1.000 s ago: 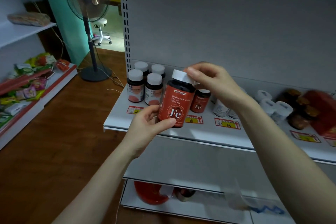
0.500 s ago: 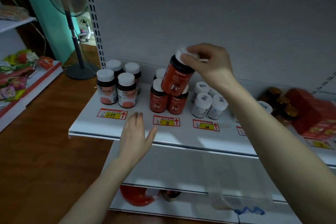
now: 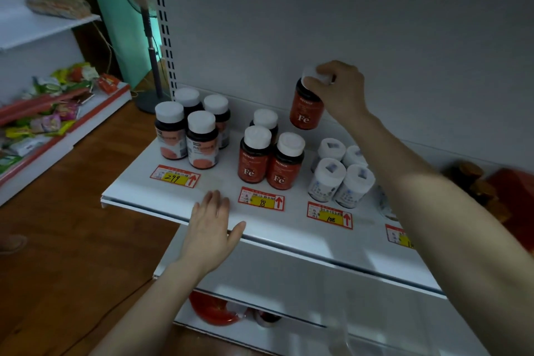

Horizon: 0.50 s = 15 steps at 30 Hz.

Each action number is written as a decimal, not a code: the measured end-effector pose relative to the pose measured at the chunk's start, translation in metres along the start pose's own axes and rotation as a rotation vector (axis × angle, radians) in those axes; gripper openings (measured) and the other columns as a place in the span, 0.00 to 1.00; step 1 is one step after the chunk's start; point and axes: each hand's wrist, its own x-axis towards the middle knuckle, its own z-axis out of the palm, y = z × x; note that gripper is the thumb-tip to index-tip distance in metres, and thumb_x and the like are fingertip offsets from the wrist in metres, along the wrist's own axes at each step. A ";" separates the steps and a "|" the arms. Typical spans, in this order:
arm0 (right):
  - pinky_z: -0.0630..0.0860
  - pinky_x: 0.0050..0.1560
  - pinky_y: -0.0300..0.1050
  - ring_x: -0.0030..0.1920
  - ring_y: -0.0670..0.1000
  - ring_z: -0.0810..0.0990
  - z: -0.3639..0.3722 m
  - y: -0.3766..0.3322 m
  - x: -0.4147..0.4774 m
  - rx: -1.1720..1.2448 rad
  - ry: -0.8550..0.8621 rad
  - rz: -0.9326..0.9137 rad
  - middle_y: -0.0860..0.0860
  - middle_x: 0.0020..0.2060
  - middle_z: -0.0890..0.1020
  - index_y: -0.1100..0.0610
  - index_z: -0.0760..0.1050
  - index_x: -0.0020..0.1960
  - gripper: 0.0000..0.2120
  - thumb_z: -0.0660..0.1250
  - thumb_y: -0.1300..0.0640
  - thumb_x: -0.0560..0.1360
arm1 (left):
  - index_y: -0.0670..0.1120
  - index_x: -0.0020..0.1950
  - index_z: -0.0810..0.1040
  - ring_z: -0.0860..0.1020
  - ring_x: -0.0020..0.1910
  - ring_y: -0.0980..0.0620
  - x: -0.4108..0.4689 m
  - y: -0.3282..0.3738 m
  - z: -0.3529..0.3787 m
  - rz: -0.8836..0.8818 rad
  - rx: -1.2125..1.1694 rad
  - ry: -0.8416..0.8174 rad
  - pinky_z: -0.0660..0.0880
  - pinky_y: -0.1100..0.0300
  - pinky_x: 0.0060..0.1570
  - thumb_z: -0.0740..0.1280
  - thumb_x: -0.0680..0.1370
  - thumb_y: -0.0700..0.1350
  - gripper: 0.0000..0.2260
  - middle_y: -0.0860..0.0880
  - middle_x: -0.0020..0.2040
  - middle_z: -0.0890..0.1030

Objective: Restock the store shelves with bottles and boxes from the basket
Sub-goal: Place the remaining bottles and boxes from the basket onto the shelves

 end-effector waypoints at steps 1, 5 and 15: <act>0.62 0.47 0.27 0.57 0.48 0.74 0.004 0.005 0.001 0.002 -0.018 0.023 0.55 0.59 0.78 0.61 0.75 0.60 0.17 0.68 0.55 0.73 | 0.34 0.54 0.77 0.76 0.57 0.35 0.000 0.000 0.002 -0.006 -0.010 0.005 0.75 0.41 0.51 0.54 0.75 0.58 0.28 0.34 0.55 0.78; 0.62 0.45 0.27 0.59 0.51 0.75 0.024 0.024 0.001 0.041 -0.106 0.111 0.56 0.59 0.78 0.62 0.75 0.59 0.17 0.69 0.57 0.73 | 0.35 0.56 0.77 0.74 0.58 0.36 0.000 -0.001 0.005 -0.023 -0.027 0.019 0.74 0.42 0.52 0.42 0.80 0.60 0.34 0.34 0.56 0.78; 0.68 0.52 0.38 0.59 0.54 0.75 0.063 0.055 -0.008 0.088 -0.259 0.304 0.56 0.60 0.77 0.61 0.76 0.57 0.19 0.73 0.55 0.69 | 0.36 0.58 0.78 0.75 0.61 0.37 -0.001 0.001 0.008 -0.054 0.014 0.034 0.72 0.39 0.54 0.41 0.80 0.60 0.35 0.35 0.59 0.77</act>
